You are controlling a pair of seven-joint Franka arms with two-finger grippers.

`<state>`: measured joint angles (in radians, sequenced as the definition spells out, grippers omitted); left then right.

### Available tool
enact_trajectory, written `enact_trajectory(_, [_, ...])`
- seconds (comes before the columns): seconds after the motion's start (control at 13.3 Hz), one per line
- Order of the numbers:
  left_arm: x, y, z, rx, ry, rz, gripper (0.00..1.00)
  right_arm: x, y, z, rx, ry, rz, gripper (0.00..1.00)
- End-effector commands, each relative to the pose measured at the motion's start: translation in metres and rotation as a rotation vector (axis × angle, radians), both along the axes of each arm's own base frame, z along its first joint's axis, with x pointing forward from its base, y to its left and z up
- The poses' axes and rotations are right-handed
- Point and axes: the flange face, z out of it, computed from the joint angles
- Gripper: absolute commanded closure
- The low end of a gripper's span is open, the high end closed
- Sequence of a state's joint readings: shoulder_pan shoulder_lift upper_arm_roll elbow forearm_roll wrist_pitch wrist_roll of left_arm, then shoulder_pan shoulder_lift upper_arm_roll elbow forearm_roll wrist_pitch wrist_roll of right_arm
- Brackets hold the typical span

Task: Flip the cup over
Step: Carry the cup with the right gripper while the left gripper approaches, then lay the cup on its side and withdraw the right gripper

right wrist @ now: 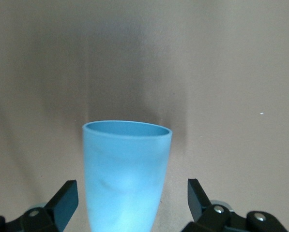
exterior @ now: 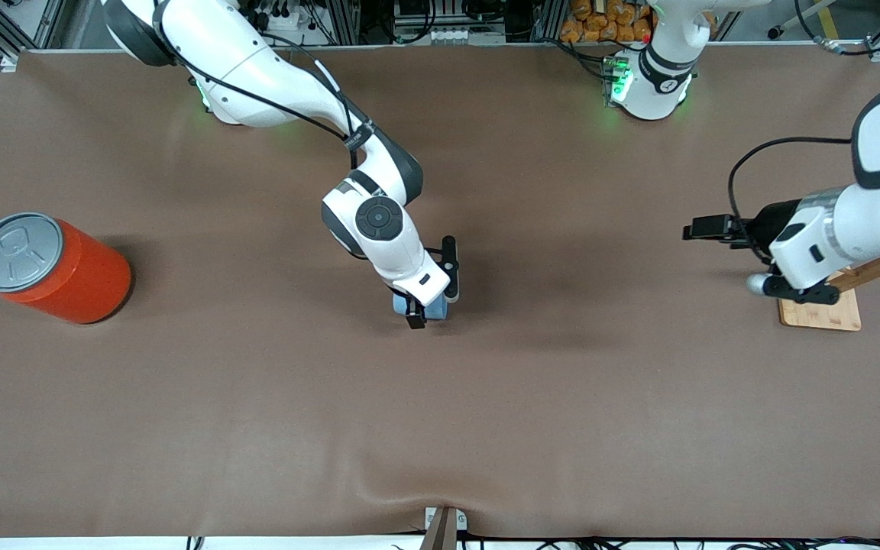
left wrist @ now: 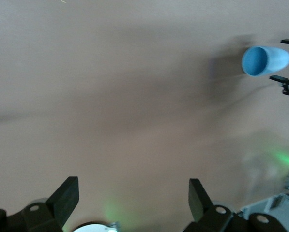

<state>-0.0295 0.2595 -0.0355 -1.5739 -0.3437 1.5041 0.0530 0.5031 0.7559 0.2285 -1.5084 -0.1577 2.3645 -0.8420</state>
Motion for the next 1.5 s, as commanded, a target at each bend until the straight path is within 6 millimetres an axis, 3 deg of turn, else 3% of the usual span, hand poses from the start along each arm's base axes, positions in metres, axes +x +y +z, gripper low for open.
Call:
enact_trajectory(0.0, [0.013, -0.015, -0.032, -0.152, 0.073, 0.029, 0.00, 0.000, -0.006, 0.051, 0.000, 0.048, -0.027, 0.00])
enact_trajectory(0.15, [0.022, -0.026, -0.067, -0.240, 0.128, 0.070, 0.00, 0.008, -0.025, 0.095, 0.039, 0.102, -0.105, 0.00])
enact_trajectory(0.23, [0.027, -0.034, -0.081, -0.263, 0.132, 0.083, 0.00, 0.019, -0.049, 0.115, 0.048, 0.125, -0.153, 0.00])
enact_trajectory(0.45, [0.037, -0.087, -0.131, -0.330, 0.112, 0.071, 0.00, 0.057, -0.152, 0.171, 0.034, 0.182, -0.403, 0.00])
enact_trajectory(0.68, [0.044, -0.133, -0.184, -0.416, 0.057, 0.070, 0.00, 0.070, -0.241, 0.216, -0.004, 0.224, -0.643, 0.00])
enact_trajectory(0.9, [0.043, -0.177, -0.215, -0.463, -0.025, 0.047, 0.00, 0.070, -0.329, 0.279, -0.019, 0.160, -0.825, 0.00])
enact_trajectory(1.13, [0.052, -0.215, -0.236, -0.538, -0.104, 0.038, 0.00, 0.056, -0.408, 0.319, -0.002, 0.176, -0.960, 0.00])
enact_trajectory(1.28, [0.049, -0.237, -0.252, -0.587, -0.142, 0.036, 0.00, 0.037, -0.446, 0.344, -0.008, 0.208, -1.077, 0.00])
enact_trajectory(1.43, [0.043, -0.254, -0.266, -0.637, -0.171, 0.046, 0.00, 0.022, -0.465, 0.363, -0.016, 0.217, -1.134, 0.00])
